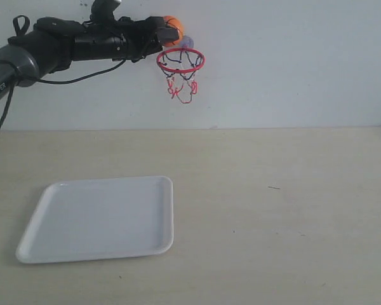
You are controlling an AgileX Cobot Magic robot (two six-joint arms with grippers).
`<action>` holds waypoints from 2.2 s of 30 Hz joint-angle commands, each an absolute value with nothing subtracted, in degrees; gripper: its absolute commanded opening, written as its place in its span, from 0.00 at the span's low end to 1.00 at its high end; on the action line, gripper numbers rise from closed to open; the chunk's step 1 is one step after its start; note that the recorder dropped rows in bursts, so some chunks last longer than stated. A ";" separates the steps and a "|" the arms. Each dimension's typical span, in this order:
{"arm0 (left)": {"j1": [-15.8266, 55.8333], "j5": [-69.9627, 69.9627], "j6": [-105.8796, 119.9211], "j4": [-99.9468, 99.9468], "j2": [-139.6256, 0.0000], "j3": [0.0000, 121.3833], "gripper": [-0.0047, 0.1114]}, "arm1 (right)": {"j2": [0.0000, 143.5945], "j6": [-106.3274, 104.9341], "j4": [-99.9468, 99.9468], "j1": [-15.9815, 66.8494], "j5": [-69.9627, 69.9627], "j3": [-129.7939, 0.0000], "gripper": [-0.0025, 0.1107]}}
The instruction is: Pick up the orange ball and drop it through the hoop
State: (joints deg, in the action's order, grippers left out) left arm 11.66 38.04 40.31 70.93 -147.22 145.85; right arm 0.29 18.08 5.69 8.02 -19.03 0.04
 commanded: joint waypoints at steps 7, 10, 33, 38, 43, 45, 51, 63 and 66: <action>11.76 39.30 43.19 72.17 -147.15 146.31 0.61 | 0.00 17.92 6.11 8.17 -18.56 0.00 0.06; 11.64 39.62 43.44 71.90 -146.90 146.31 0.60 | 0.00 17.92 6.11 8.17 -18.56 0.00 0.06; -0.79 69.96 27.07 61.58 -142.73 143.49 0.08 | 0.00 17.92 6.11 8.17 -18.56 0.00 0.06; 0.52 69.96 29.37 61.41 -137.74 135.68 0.08 | 0.00 17.92 6.11 8.17 -18.56 0.00 0.06; 1.21 69.96 29.74 54.20 -129.78 121.39 0.08 | 0.00 17.92 6.11 8.17 -18.56 0.00 0.06; 1.21 69.96 31.08 52.24 -126.23 114.64 0.08 | 0.00 17.92 6.11 8.17 -18.56 0.00 0.06; 1.35 63.57 42.41 59.66 -106.17 75.24 0.08 | 0.00 17.92 6.11 8.17 -18.56 0.00 0.06; 1.35 66.47 60.28 83.03 -58.24 24.95 0.08 | 0.00 17.92 6.44 8.17 -18.45 0.00 0.06; 1.35 66.35 60.28 82.88 -53.53 24.24 0.08 | 0.00 17.92 6.44 8.17 -18.45 0.00 0.06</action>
State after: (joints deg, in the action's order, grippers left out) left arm 1.14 65.53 59.66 81.99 -57.38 24.98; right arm 0.29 18.18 5.79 8.02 -19.03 0.04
